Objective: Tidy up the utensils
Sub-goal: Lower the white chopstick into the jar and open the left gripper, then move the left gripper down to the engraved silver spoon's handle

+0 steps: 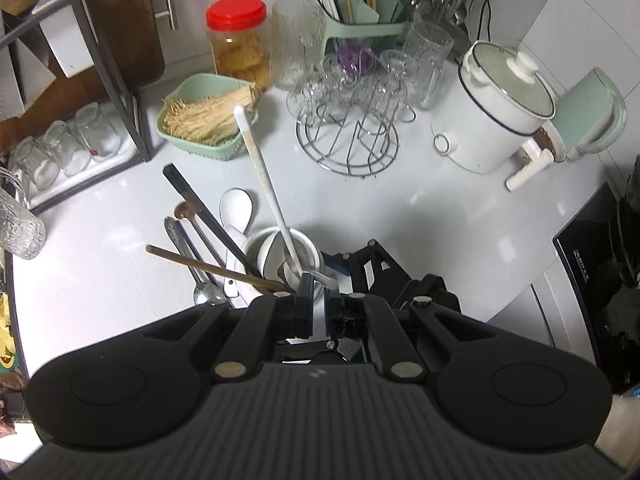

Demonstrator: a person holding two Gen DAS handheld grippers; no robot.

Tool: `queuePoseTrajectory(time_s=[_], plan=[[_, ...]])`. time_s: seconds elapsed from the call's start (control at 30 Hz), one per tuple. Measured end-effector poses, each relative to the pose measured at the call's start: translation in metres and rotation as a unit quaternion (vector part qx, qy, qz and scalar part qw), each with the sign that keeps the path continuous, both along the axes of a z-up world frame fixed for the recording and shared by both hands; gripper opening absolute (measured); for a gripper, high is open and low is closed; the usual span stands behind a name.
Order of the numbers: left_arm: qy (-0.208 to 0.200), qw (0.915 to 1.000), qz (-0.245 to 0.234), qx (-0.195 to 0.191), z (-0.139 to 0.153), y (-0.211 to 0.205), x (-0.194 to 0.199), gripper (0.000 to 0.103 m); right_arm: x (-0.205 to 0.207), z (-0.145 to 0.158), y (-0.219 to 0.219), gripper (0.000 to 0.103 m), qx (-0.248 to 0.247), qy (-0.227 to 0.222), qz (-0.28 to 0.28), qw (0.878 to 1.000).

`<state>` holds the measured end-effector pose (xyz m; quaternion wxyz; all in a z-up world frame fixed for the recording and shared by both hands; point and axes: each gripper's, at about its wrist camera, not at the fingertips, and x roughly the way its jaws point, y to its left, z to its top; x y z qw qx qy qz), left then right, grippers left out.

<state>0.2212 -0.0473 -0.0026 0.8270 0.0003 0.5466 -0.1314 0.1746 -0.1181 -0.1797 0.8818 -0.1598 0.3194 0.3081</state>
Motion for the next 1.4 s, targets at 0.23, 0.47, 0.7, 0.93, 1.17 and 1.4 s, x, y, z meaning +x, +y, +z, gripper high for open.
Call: queuePoseTrajectory(time_s=[0.23, 0.47, 0.7, 0.93, 1.17, 1.4], plan=[[0.007, 0.9999, 0.002, -0.012, -0.01, 0.004, 0.004, 0.005, -0.001, -0.001, 0.001, 0.089, 0.004, -0.002, -0.012, 1.0], [-0.049, 0.9987, -0.002, -0.016, 0.011, 0.011, -0.009, 0.008, 0.002, -0.001, 0.006, 0.089, 0.004, 0.0, -0.023, 1.0], [-0.119, 0.9903, 0.029, -0.066, 0.045, 0.031, -0.04, 0.036, 0.006, -0.001, 0.014, 0.089, 0.006, 0.001, -0.044, 0.999], [-0.182, 0.9774, 0.083, -0.068, 0.062, 0.063, -0.072, 0.038, 0.009, -0.001, 0.018, 0.088, 0.007, 0.004, -0.061, 0.998], [-0.19, 0.9646, 0.162, -0.086, 0.04, 0.115, -0.096, 0.038, 0.011, 0.0, 0.016, 0.088, 0.007, 0.008, -0.079, 0.997], [-0.135, 0.9595, 0.22, -0.113, -0.022, 0.16, -0.101, 0.038, 0.01, 0.0, 0.009, 0.088, 0.002, 0.012, -0.094, 0.995]])
